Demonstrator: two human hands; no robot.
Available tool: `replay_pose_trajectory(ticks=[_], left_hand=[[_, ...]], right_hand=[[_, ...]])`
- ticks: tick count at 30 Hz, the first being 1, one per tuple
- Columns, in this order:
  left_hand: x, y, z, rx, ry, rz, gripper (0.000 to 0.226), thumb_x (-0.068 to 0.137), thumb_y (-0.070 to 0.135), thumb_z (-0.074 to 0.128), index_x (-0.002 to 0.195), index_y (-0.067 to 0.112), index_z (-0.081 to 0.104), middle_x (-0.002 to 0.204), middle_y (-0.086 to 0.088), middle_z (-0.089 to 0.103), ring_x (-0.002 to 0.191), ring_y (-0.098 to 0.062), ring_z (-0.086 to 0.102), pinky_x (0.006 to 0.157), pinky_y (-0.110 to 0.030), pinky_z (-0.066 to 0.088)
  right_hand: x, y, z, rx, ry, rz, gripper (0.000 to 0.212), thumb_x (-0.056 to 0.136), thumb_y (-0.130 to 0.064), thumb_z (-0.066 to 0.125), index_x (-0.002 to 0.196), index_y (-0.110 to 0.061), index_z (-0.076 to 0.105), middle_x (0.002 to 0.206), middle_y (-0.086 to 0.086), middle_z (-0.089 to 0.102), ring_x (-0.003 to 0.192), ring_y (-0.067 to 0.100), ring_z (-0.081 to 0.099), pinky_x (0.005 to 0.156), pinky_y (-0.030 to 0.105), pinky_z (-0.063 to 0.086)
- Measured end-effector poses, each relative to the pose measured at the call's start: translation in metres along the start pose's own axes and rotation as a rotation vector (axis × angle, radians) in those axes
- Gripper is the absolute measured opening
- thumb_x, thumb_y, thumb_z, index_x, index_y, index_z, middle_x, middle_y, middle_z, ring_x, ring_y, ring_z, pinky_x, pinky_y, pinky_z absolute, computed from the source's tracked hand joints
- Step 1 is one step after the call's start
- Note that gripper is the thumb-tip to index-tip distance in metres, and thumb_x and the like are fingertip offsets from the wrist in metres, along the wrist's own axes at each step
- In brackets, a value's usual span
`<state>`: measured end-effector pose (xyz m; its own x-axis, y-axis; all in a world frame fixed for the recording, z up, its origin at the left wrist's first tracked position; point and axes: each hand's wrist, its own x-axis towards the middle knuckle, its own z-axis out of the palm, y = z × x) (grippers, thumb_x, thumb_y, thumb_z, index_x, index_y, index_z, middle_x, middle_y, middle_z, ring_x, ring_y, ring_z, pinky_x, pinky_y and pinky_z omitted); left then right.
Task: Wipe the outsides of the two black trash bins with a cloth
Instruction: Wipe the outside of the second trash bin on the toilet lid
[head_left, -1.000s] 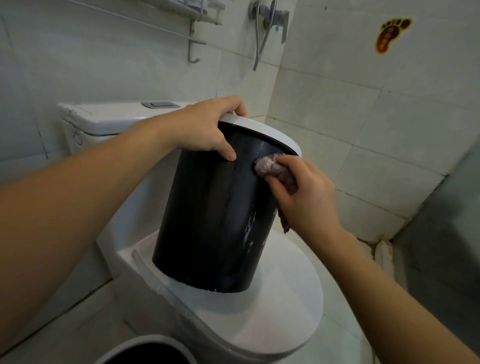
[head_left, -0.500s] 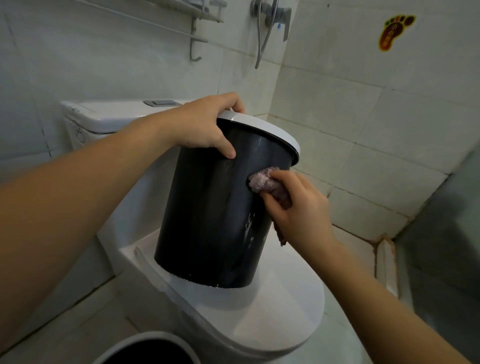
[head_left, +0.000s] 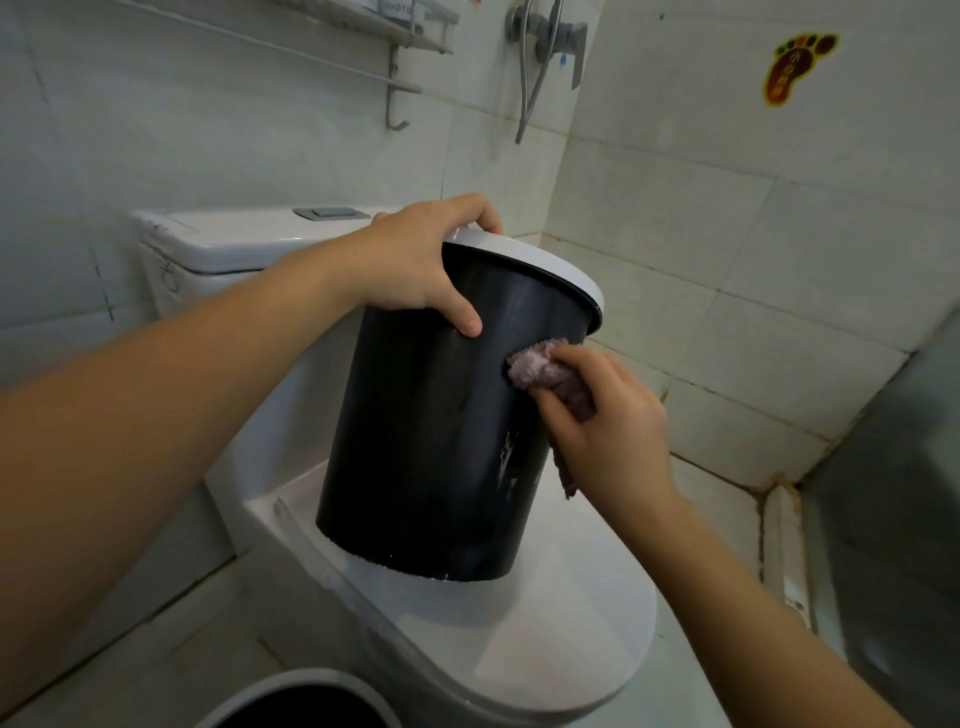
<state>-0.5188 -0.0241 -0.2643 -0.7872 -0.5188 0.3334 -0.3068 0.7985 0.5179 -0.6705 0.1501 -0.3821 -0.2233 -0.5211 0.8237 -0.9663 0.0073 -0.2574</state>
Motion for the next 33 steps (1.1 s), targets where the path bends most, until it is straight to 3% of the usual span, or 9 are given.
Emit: replay_pose_trajectory(ticks=[2,6,10,13,17,21,25,29,33], left_hand=[[-0.001,0.001,0.001,0.01,-0.002,0.02,0.074,0.052,0.031,0.095,0.104,0.053,0.047,0.111,0.005,0.06,0.106,-0.026,0.057,0.093,-0.047,0.049],[-0.003,0.003,0.001,0.03,-0.007,0.038,0.076,0.045,0.045,0.088,0.106,0.059,0.045,0.115,0.005,0.059,0.111,-0.027,0.054,0.099,-0.053,0.045],[-0.001,0.007,0.002,0.14,-0.003,0.071,0.076,0.056,0.034,0.093,0.116,0.042,0.047,0.112,0.01,0.048,0.118,-0.023,0.044,0.102,-0.043,0.038],[0.003,0.014,0.003,0.235,-0.029,0.066,0.08,0.062,0.031,0.091,0.124,0.04,0.042,0.114,0.002,0.046,0.113,-0.027,0.045,0.092,-0.038,0.037],[0.004,0.025,0.009,0.313,-0.077,0.132,0.096,0.064,0.031,0.089,0.14,0.052,0.034,0.131,0.01,0.048,0.124,-0.02,0.039,0.108,-0.046,0.031],[0.008,0.025,0.015,0.333,-0.051,0.123,0.095,0.059,0.039,0.091,0.137,0.054,0.039,0.137,0.011,0.049,0.131,-0.022,0.037,0.11,-0.051,0.028],[0.009,0.025,0.009,0.224,-0.066,0.093,0.091,0.061,0.023,0.093,0.133,0.051,0.045,0.111,0.014,0.041,0.112,-0.014,0.032,0.101,-0.036,0.029],[0.011,0.016,0.005,0.094,-0.073,0.052,0.09,0.051,0.027,0.095,0.118,0.062,0.046,0.124,0.003,0.051,0.115,-0.024,0.049,0.099,-0.046,0.046],[0.011,0.009,0.004,0.007,-0.074,0.036,0.087,0.057,0.015,0.094,0.12,0.055,0.048,0.123,0.007,0.055,0.111,-0.02,0.056,0.094,-0.044,0.051]], right_hand=[[0.002,-0.001,0.0,-0.006,0.001,0.004,0.029,0.088,-0.028,0.072,0.115,-0.02,0.068,0.103,-0.001,0.068,0.085,0.021,0.066,0.071,0.042,0.057],[-0.02,0.001,0.003,-0.03,-0.067,-0.132,0.03,0.088,-0.032,0.068,0.114,-0.017,0.069,0.095,0.0,0.065,0.076,0.019,0.062,0.063,0.038,0.055],[-0.031,0.003,0.004,0.006,-0.039,-0.135,0.028,0.088,-0.03,0.07,0.113,-0.016,0.07,0.094,0.0,0.066,0.077,0.019,0.063,0.065,0.035,0.055],[-0.033,0.003,0.005,0.039,-0.017,-0.11,0.028,0.087,-0.027,0.074,0.111,-0.014,0.071,0.095,0.002,0.067,0.077,0.019,0.064,0.067,0.032,0.055],[-0.036,0.004,0.003,0.045,-0.008,-0.085,0.028,0.086,-0.027,0.074,0.111,-0.014,0.071,0.096,0.001,0.068,0.078,0.017,0.063,0.07,0.025,0.052],[-0.036,0.008,0.002,0.049,-0.012,-0.04,0.03,0.086,-0.029,0.074,0.112,-0.014,0.071,0.098,0.0,0.069,0.081,0.016,0.065,0.074,0.024,0.053],[-0.039,0.01,0.001,0.046,-0.033,-0.007,0.033,0.086,-0.031,0.073,0.114,-0.014,0.071,0.101,0.0,0.07,0.084,0.016,0.066,0.078,0.021,0.052],[-0.036,0.008,0.0,0.087,0.002,0.028,0.032,0.086,-0.03,0.074,0.114,-0.015,0.071,0.103,-0.001,0.071,0.087,0.015,0.067,0.081,0.018,0.051],[-0.034,0.005,-0.002,0.082,0.013,0.016,0.032,0.088,-0.032,0.071,0.114,-0.015,0.071,0.101,0.0,0.071,0.086,0.015,0.066,0.081,0.014,0.049]])
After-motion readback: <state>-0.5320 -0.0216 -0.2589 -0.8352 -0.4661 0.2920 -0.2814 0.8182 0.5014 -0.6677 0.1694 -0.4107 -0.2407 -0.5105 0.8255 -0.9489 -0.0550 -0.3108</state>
